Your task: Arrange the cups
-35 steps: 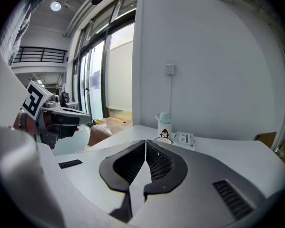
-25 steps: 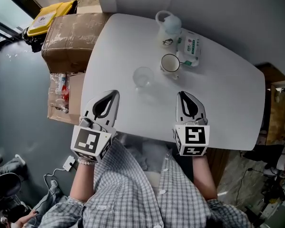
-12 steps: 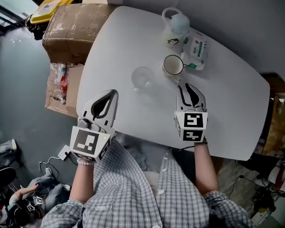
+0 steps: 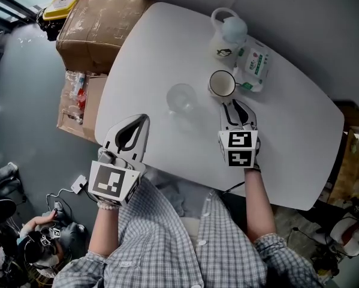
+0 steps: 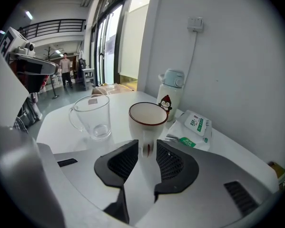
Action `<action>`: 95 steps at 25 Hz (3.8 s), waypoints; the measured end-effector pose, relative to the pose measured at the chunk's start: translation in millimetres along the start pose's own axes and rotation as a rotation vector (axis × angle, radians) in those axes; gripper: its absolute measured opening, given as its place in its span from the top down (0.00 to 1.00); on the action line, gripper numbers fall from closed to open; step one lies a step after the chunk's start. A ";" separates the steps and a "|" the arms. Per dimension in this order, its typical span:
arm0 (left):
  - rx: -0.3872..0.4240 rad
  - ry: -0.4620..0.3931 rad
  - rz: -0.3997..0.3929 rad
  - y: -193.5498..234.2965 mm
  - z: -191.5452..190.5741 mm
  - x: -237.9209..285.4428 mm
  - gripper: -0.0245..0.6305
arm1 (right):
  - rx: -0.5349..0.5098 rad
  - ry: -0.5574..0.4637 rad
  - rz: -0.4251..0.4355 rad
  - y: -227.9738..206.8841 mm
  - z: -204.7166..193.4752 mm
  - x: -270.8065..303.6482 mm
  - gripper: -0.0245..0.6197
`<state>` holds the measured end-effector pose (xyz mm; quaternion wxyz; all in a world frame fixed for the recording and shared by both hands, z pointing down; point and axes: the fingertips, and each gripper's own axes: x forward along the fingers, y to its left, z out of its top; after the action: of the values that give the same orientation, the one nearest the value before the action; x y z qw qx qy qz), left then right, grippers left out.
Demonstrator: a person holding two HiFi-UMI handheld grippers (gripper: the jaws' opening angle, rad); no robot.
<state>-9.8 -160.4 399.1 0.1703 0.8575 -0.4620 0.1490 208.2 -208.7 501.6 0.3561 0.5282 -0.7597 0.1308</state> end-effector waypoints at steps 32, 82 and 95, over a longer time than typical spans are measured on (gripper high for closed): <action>0.150 0.246 -0.204 -21.2 -77.7 54.1 0.95 | 0.218 0.015 0.052 43.1 -17.5 -26.0 0.85; 0.100 0.153 -0.252 -30.2 -46.2 50.5 0.95 | 0.349 -0.092 -0.048 49.6 -9.6 -73.2 0.85; 0.126 0.005 -0.288 -35.2 14.6 26.6 0.95 | 0.364 -0.271 -0.119 23.8 40.1 -122.7 0.90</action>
<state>35.5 -168.3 391.5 0.1366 0.9236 -0.3237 0.1537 193.9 -135.0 393.9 0.1570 0.6403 -0.7318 0.1725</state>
